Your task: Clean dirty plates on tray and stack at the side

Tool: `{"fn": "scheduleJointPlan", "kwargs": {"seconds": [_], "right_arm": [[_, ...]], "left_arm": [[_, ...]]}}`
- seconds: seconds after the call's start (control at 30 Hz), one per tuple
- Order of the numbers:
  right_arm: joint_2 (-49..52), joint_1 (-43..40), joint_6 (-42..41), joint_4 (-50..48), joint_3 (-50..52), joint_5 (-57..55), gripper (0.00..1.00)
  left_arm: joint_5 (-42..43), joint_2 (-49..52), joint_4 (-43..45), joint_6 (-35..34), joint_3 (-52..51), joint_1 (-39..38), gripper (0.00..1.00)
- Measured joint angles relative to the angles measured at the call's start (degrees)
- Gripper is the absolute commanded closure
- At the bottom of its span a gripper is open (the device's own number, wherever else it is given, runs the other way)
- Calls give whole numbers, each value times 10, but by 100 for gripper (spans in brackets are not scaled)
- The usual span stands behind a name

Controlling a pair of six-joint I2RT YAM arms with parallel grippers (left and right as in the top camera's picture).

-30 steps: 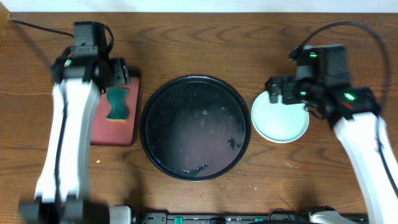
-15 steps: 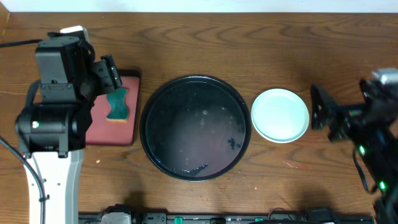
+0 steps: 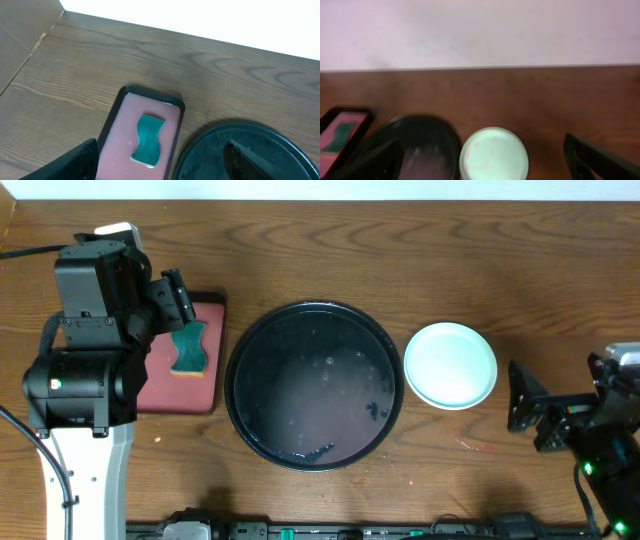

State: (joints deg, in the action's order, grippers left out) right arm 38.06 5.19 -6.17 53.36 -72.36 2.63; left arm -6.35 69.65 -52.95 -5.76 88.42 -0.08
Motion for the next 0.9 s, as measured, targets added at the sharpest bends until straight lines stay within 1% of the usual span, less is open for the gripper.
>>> {"fn": "scheduleJointPlan", "kwargs": {"seconds": [0.07,0.2,0.33,0.43,0.7,0.9], "right_arm": [[-10,-13,5,-41,38,-9,1],[-49,-43,15,-174,164,-13,1],[-121,-51,19,-281,300,-7,1],[-194,-51,21,-364,403,0,1],[-309,-51,7,-450,588,4,1],[-359,-51,-9,-480,660,4,1]], "left_arm": [[0,0,0,0,0,0,20],[0,0,0,0,0,0,20],[0,0,0,0,0,0,20],[0,0,0,0,0,0,20],[0,0,0,0,0,0,20],[0,0,0,0,0,0,20]]}}
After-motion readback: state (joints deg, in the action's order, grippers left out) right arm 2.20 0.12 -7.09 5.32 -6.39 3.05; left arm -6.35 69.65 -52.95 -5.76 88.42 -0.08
